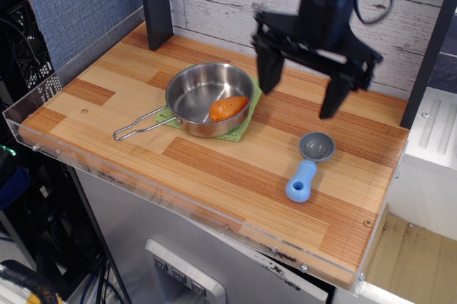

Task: Put the spoon to the right of the pot.

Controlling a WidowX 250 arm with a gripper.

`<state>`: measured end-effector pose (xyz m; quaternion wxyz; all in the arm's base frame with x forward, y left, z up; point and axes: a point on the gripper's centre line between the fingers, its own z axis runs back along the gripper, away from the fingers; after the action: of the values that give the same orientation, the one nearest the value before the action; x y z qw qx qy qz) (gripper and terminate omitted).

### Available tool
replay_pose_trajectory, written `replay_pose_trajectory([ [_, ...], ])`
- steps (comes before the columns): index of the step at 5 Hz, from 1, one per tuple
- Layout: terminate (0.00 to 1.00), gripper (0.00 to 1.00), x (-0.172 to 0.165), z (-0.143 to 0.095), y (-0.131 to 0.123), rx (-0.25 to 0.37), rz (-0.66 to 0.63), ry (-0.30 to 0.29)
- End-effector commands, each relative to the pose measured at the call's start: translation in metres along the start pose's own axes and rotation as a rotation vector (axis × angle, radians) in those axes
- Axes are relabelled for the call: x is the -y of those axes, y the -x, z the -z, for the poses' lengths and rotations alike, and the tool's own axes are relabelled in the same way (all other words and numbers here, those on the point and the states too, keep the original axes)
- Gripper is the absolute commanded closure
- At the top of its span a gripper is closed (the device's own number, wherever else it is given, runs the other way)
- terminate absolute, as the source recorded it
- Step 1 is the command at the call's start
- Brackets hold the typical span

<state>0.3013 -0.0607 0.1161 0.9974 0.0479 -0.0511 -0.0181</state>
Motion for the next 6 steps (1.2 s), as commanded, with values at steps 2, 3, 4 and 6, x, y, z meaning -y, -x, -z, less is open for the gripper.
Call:
replay_pose_trajectory([
  [2, 0.00, 0.00, -0.021, -0.033, 0.004, 0.021, -0.113, 0.096],
  [3, 0.00, 0.00, -0.027, -0.033, 0.005, 0.015, -0.139, 0.103],
  [4, 0.00, 0.00, -0.028, -0.030, 0.004, 0.008, -0.138, 0.101],
  [6, 0.00, 0.00, -0.032, -0.029, 0.004, 0.051, -0.045, 0.107],
])
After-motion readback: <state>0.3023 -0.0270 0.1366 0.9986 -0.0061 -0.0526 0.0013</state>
